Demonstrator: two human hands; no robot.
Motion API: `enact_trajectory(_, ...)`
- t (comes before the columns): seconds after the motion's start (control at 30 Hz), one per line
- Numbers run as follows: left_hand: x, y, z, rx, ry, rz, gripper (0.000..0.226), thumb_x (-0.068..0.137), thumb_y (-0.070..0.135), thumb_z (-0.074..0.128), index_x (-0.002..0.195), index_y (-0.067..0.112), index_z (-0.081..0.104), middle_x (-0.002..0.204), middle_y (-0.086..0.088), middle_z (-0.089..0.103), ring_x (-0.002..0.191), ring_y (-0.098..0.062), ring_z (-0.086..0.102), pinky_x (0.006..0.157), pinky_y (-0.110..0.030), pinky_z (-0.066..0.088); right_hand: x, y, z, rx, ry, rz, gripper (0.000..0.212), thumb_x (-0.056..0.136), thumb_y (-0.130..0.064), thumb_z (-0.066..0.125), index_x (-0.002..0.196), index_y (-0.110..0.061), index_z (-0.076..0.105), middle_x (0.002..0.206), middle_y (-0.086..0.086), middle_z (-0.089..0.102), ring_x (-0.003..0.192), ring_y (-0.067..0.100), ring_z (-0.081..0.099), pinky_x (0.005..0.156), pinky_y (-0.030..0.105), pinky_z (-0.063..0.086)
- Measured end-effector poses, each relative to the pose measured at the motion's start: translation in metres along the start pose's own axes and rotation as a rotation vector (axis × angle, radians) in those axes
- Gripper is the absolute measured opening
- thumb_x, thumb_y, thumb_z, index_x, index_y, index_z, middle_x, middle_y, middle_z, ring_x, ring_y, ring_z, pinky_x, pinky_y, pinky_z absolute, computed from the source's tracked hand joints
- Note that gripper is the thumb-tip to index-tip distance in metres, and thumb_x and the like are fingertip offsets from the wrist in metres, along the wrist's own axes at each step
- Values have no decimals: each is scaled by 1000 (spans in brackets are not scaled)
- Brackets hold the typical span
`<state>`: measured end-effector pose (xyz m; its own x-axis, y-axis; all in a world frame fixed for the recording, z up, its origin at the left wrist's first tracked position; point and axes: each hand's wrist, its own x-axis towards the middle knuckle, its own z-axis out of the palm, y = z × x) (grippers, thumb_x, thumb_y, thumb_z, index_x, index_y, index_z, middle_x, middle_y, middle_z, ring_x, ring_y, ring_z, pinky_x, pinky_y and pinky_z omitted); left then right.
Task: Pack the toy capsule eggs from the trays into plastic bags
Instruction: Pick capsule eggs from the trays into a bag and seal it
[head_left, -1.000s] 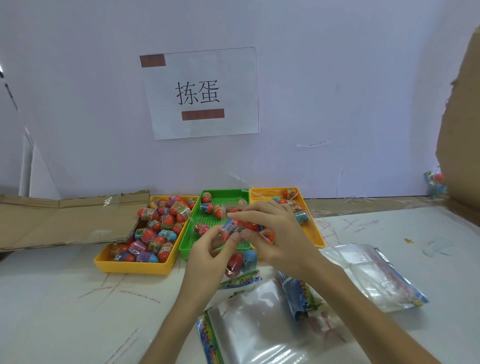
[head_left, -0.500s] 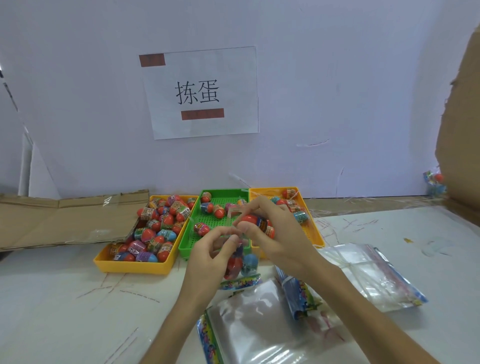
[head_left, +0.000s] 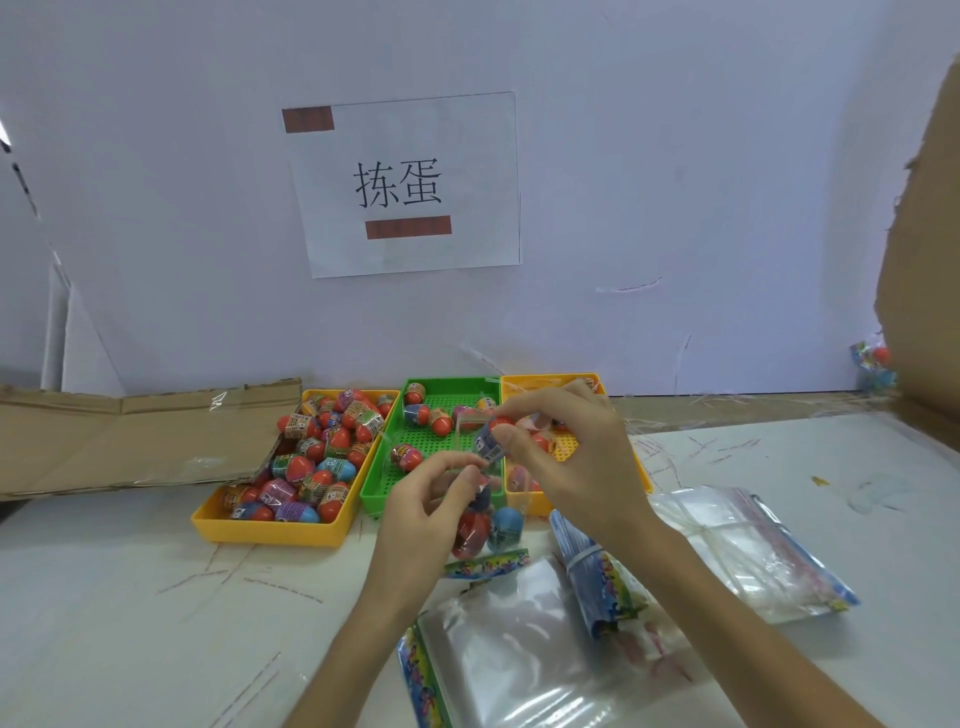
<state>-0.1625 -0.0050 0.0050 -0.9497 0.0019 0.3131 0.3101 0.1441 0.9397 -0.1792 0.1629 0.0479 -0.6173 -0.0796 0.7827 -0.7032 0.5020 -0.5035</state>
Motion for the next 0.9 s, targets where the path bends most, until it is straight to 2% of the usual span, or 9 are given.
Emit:
enact_trajectory(0.2, 0, 1, -1, -30, 19, 2, 15, 102, 21, 57, 104, 25, 71, 99, 2, 78, 99, -14, 74, 86, -45, 62, 0, 6, 2, -59, -14, 12, 10, 87, -32, 74, 93, -24, 74, 88, -26, 63, 91, 5, 53, 85, 52, 44)
enact_trajectory(0.37, 0, 1, -2, -35, 27, 5, 16, 102, 20, 56, 105, 26, 71, 99, 3, 78, 98, -14, 74, 85, -42, 62, 0, 10, 3, -71, -18, 17, 9, 86, -29, 77, 90, -21, 76, 97, -8, 64, 101, 17, 54, 87, 52, 44)
enact_trajectory(0.63, 1, 0, -2, -25, 42, 11, 17, 102, 23, 58, 101, 32, 71, 96, 12, 76, 95, -8, 72, 76, -29, 61, 0, 11, 4, -77, -32, 42, 11, 87, -31, 75, 92, -22, 77, 100, -7, 62, 103, 16, 53, 89, 52, 45)
enact_trajectory(0.9, 2, -1, -2, -15, 51, 18, 17, 101, 23, 58, 100, 31, 73, 95, 13, 75, 93, -7, 72, 75, -29, 60, 0, 11, 3, -68, -30, 66, 9, 88, -32, 74, 92, -24, 77, 100, -9, 61, 103, 15, 52, 90, 53, 45)
